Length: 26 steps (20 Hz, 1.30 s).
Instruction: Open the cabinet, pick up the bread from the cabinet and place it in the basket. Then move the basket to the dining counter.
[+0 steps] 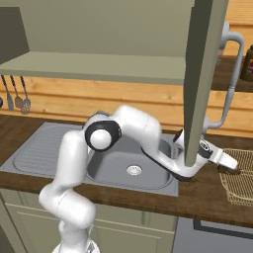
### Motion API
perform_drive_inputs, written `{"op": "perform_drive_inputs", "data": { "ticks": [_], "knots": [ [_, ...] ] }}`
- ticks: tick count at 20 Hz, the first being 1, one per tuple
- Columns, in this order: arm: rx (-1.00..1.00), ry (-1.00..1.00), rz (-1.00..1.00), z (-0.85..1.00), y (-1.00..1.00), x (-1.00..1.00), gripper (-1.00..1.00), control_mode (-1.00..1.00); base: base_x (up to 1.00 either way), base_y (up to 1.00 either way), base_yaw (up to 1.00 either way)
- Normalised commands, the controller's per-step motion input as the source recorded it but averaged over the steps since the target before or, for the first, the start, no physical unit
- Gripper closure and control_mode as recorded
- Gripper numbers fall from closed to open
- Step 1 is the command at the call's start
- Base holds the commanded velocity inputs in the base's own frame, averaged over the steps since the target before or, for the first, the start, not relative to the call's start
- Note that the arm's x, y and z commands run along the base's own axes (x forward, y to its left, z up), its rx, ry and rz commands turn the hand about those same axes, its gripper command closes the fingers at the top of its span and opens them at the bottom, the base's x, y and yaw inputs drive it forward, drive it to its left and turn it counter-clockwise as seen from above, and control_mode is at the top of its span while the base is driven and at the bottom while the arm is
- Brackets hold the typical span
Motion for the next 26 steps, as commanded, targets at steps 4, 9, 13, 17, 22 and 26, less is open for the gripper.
{"op": "perform_drive_inputs", "data": {
  "ticks": [4,9,13,17,22,26],
  "knots": [
    [0.00,0.00,0.00,-0.15,-0.34,0.01,1.00,-1.00,0.00,0.00,0.00],
    [0.04,0.00,-0.02,-0.04,-0.27,0.12,1.00,-1.00,0.00,0.00,0.00],
    [0.07,0.01,-0.02,-0.19,-0.29,0.28,1.00,-1.00,0.00,0.00,0.00],
    [0.14,0.02,-0.01,-0.03,-0.40,0.24,1.00,-1.00,0.00,0.00,0.00],
    [0.22,0.05,0.00,-0.39,-0.05,-0.11,1.00,-1.00,0.00,0.00,0.00],
    [0.32,0.10,0.00,-0.52,0.03,-0.38,1.00,-1.00,0.00,0.00,0.00]
  ]
}}
